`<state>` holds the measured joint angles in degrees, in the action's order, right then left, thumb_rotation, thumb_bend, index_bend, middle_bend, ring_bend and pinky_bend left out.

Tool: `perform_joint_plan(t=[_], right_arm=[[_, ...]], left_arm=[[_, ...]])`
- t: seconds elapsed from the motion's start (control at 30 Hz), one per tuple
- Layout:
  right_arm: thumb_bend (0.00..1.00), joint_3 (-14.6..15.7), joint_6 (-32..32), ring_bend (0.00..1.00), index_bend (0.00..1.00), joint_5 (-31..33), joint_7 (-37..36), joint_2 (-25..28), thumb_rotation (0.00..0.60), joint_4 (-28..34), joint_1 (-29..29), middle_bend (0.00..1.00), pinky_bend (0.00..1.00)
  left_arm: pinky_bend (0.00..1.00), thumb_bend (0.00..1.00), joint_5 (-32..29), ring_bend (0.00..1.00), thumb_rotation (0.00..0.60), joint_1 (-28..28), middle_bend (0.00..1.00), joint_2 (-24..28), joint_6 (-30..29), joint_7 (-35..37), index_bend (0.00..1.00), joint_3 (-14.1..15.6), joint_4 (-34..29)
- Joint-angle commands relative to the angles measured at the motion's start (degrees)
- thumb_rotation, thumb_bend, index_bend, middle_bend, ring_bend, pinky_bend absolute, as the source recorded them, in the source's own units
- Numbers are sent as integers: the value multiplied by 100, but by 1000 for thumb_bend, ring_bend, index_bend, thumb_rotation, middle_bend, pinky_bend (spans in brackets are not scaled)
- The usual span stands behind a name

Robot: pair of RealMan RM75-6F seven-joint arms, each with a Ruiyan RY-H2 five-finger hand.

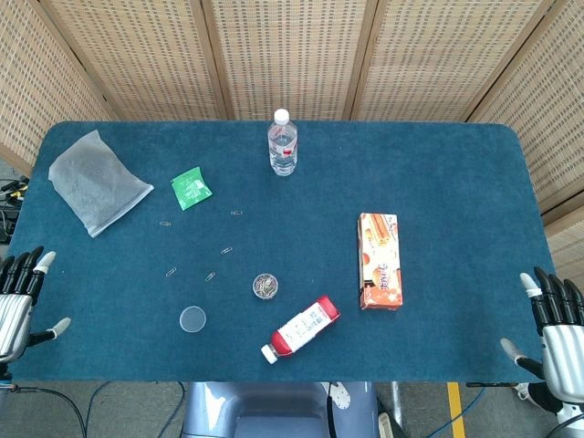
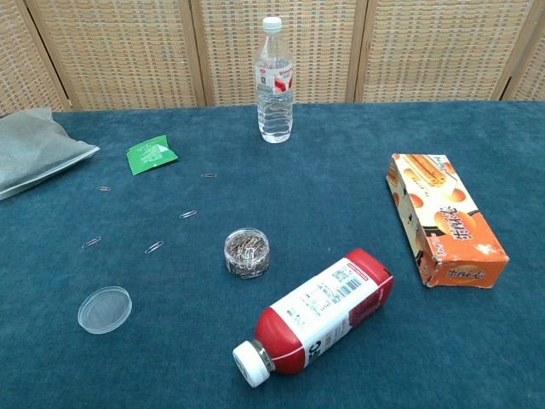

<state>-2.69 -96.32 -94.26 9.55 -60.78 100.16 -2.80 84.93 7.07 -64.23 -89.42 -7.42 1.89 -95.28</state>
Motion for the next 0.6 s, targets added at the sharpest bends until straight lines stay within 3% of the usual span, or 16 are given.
perform_joint_plan(t=[0.03, 0.23, 0.37, 0.47, 0.6], right_arm=[[0, 4, -20, 0, 0, -25, 23, -10, 600, 8, -11, 0, 0], [0, 24, 12, 0, 0, -38, -44, 4, 600, 18, -8, 0, 0], [0, 19, 46, 0, 0, -23, -161, 29, 600, 24, 10, 0, 0], [0, -6, 68, 0, 0, 3, -219, 39, 600, 8, 33, 0, 0], [0, -55, 97, 0, 0, 107, -193, 37, 600, -3, 47, 0, 0]], left_arm=[[0, 0, -2, 0, 600, -2, 0, 17, 60, -1, 0, -9, -20], [0, 0, -16, 0, 600, 68, 0, -7, 271, -12, 0, -58, -23], [0, 0, 281, 0, 600, 547, 0, -144, 779, 65, 7, -206, 109], [0, 0, 519, 0, 600, 1083, 0, -351, 1390, 106, 103, -331, 484], [0, 78, 310, 0, 600, 1861, 0, -637, 2562, 244, 244, -569, 728]])
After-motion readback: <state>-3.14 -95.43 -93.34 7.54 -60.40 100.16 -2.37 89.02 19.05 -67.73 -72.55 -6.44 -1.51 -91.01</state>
